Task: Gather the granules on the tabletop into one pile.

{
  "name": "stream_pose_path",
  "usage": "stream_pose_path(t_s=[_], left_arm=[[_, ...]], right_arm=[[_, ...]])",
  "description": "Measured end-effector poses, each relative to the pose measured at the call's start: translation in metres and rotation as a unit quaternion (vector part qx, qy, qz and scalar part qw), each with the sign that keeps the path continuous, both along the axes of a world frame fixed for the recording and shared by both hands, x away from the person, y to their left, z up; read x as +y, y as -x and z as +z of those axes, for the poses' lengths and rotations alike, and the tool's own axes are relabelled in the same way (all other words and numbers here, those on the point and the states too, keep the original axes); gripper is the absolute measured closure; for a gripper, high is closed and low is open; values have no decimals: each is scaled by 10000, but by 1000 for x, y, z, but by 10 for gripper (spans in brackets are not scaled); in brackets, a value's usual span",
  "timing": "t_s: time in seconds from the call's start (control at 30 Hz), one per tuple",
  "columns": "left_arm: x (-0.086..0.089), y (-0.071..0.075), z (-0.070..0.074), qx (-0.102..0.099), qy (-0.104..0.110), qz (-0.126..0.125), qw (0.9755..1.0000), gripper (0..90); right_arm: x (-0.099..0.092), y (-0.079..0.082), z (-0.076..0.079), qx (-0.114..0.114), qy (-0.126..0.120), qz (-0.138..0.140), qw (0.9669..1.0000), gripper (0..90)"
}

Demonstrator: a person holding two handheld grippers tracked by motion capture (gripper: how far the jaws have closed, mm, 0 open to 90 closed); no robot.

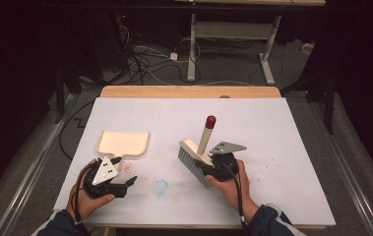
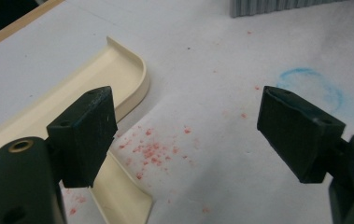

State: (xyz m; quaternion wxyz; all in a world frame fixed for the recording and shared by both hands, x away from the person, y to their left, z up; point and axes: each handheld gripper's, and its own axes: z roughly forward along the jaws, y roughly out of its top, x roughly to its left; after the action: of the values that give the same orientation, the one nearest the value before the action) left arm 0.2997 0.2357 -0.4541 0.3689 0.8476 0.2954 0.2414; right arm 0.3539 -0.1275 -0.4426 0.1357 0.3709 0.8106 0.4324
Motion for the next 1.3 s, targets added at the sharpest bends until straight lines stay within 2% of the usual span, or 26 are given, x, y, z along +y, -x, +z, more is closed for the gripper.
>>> stream_pose_path(t_s=[0.03, 0.13, 0.2, 0.23, 0.3, 0.33, 0.37, 0.4, 0.43, 0.53, 0.57, 0.63, 0.67, 0.73, 0.77, 0.83, 0.9, 0.93, 0.97, 1.07, 1.17, 1.2, 1.3], left_arm=[[0, 0, 0, 4, -12, -9, 10000, 192], [0, 0, 0, -41, -41, -37, 10000, 192], [0, 0, 0, -32, -38, -31, 10000, 192], [0, 0, 0, 15, -19, -20, 10000, 192], [0, 0, -1, 20, -19, -18, 10000, 192], [0, 0, -1, 23, -17, -18, 10000, 192], [0, 0, -1, 25, -19, -17, 10000, 192], [0, 0, -1, 28, -22, -17, 10000, 192], [0, 0, -1, 30, -23, -17, 10000, 192], [-1, 0, 0, -27, -56, -34, 10000, 193], [-1, 0, -1, 29, -43, -25, 10000, 193], [-2, 0, 0, -21, -68, -39, 10000, 192], [-2, -1, -1, -20, -68, -42, 10000, 192], [-3, -1, -1, 50, -58, -32, 10000, 192], [-3, -1, -1, 22, -68, -47, 10000, 193], [-4, -1, 0, 10, -22, -64, 10000, 193], [-4, 0, 0, 56, 59, -78, 9999, 194], [-5, 0, 1, 1, 51, -96, 9999, 194], [-5, 0, 1, -14, 38, -112, 9999, 194], [-7, 1, 1, 53, 79, -130, 9999, 194], [-8, 1, 1, 11, 68, -156, 9999, 194], [-8, 1, 1, 35, 98, -164, 9998, 194], [-8, 1, 1, 128, 187, -148, 9996, 195]], right_arm=[[-1, 0, 1, 19, -38, 2, 10000, 677], [-6, 2, 8, -146, -91, 240, 9996, 677], [-11, 6, 15, -228, -144, 552, 9981, 677], [-16, 12, 23, -384, -21, 946, 9948, 677], [-23, 19, 29, -558, 130, 1472, 9874, 677], [-23, 19, 29, -558, 130, 1472, 9874, 677], [-26, 24, 31, -598, 263, 1719, 9830, 677], [-34, 31, 32, -642, 421, 2047, 9758, 676], [-38, 34, 31, -576, 393, 2191, 9732, 676], [-51, 38, 25, -463, 508, 2617, 9627, 675], [-51, 38, 25, -463, 508, 2617, 9627, 675], [-59, 38, 21, -320, 479, 2811, 9580, 676], [-62, 38, 18, -302, 495, 2940, 9540, 675], [-68, 38, 14, -248, 519, 3124, 9482, 676], [-71, 35, 10, -388, 605, 3251, 9429, 676], [-73, 30, 9, -346, 523, 3272, 9429, 676], [-75, 21, 7, -358, 511, 3169, 9464, 674], [-75, 9, 6, -349, 515, 3090, 9490, 671], [-75, 9, 6, -349, 515, 3090, 9490, 671], [-72, -6, 4, -317, 466, 3086, 9495, 666], [-67, -15, 4, -362, 416, 3091, 9494, 667], [-63, -18, 5, -481, 452, 3065, 9496, 668], [-60, -20, 6, -568, 436, 3037, 9501, 671]])
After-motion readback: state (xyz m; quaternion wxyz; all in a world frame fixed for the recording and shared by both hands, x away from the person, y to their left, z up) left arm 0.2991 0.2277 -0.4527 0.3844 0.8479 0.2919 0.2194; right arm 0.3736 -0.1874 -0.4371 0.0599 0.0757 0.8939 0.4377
